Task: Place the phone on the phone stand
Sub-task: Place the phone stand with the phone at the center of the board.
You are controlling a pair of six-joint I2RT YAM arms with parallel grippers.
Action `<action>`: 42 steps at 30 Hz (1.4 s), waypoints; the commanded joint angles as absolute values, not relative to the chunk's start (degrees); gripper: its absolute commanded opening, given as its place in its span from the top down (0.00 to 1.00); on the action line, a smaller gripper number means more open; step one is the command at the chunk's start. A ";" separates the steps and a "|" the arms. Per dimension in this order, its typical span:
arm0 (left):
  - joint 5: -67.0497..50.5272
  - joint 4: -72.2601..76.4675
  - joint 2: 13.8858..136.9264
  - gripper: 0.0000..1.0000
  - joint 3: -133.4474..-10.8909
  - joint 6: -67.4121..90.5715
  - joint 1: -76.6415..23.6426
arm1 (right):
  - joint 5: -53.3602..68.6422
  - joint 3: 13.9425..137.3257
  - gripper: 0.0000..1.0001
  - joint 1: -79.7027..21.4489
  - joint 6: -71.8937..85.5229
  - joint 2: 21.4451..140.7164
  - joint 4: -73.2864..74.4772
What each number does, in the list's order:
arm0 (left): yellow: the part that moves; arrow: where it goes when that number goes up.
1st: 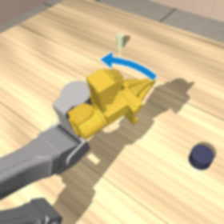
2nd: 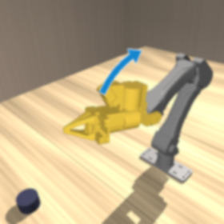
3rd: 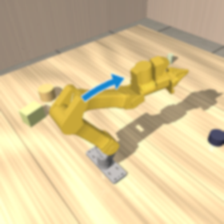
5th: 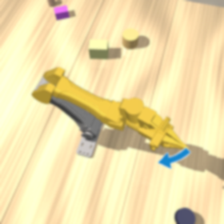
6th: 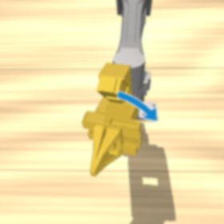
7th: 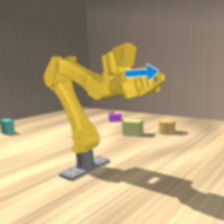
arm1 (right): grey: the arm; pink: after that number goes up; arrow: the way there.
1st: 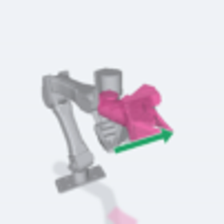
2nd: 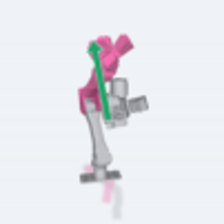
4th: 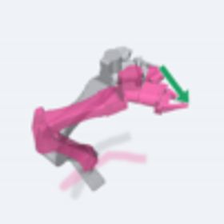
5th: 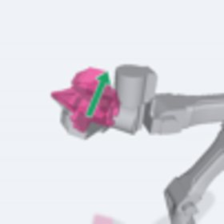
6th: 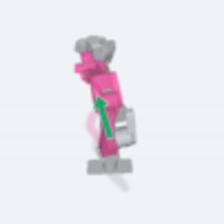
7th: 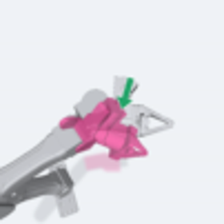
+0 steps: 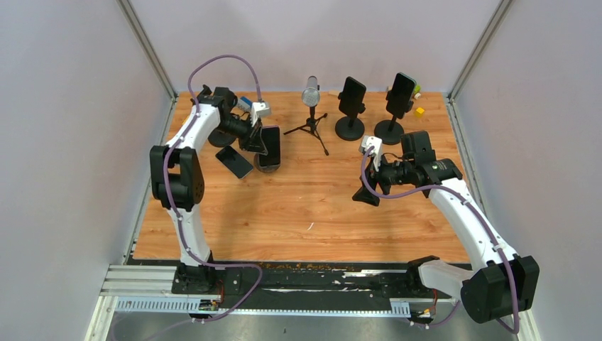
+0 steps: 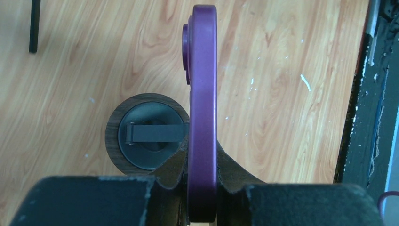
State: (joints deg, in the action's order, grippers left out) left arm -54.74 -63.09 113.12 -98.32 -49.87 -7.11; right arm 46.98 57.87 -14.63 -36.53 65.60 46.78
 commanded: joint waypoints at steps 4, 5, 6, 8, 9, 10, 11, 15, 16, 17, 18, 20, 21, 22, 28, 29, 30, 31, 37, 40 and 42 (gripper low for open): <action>-55.52 -65.19 117.78 1.00 -108.71 -49.34 -4.56 | 47.74 57.67 0.27 -14.44 -37.69 65.61 45.16; -55.61 -65.43 118.48 1.00 -109.72 -49.15 -4.37 | 47.65 57.66 0.27 -14.47 -37.70 65.51 45.13; -55.75 -65.75 119.99 1.00 -111.89 -48.81 -4.25 | 47.64 57.66 0.27 -14.44 -37.70 65.42 45.06; -56.35 -66.04 122.15 1.00 -114.95 -48.24 -3.82 | 47.57 57.61 0.27 -14.48 -37.77 65.41 45.11; -56.74 -66.02 122.77 1.00 -115.83 -47.94 -3.66 | 47.55 57.63 0.27 -14.44 -37.71 65.39 45.12; -56.89 -65.79 123.86 1.00 -117.31 -47.49 -3.54 | 47.53 57.58 0.27 -14.42 -37.75 65.47 45.09; -57.00 -65.50 124.38 1.00 -117.94 -47.08 -3.46 | 47.55 57.57 0.27 -14.48 -37.78 65.55 45.13; -56.96 -62.99 126.53 1.00 -120.97 -44.81 -3.15 | 47.47 57.60 0.27 -14.43 -37.80 65.91 45.12; -56.95 -61.87 127.21 1.00 -121.31 -43.92 -3.07 | 47.40 57.62 0.27 -14.42 -37.87 65.92 45.17; -57.06 -61.34 127.91 1.00 -122.02 -42.97 -2.90 | 47.35 57.57 0.27 -14.47 -37.90 65.92 45.13; -57.18 -60.45 128.29 1.00 -122.36 -42.45 -2.83 | 47.21 57.64 0.27 -14.43 -37.88 65.92 45.09; -58.06 -59.64 129.59 1.00 -123.75 -41.22 -2.53 | 47.05 57.52 0.27 -14.44 -37.92 65.96 45.08; -58.25 -59.41 130.55 1.00 -124.74 -40.56 -2.54 | 46.96 57.51 0.27 -14.44 -37.96 66.04 45.12; -58.71 -59.28 130.97 1.00 -125.12 -40.36 -2.50 | 46.89 57.51 0.27 -14.47 -37.97 66.13 45.02; -59.50 -56.85 132.79 1.00 -125.41 -38.20 -2.55 | 46.67 57.52 0.27 -14.46 -38.03 66.49 45.08; -59.46 -56.62 133.06 1.00 -125.42 -38.07 -2.50 | 46.59 57.51 0.27 -14.44 -37.97 66.53 45.09; -59.49 -56.48 133.20 1.00 -125.42 -37.98 -2.41 | 46.61 57.55 0.27 -14.44 -37.97 66.53 45.09; -59.54 -56.09 133.58 1.00 -125.42 -37.66 -2.39 | 46.58 57.56 0.27 -14.42 -37.97 66.53 45.11; -59.37 -54.13 134.75 0.98 -125.02 -35.91 -1.82 | 46.49 57.49 0.27 -14.50 -38.05 66.45 45.08; -58.39 -53.88 134.81 0.86 -124.94 -35.73 -1.57 | 46.54 57.50 0.27 -14.42 -38.06 66.53 45.12; -57.57 -53.69 134.81 0.78 -124.93 -35.66 -1.44 | 46.54 57.48 0.27 -14.45 -38.13 66.51 45.06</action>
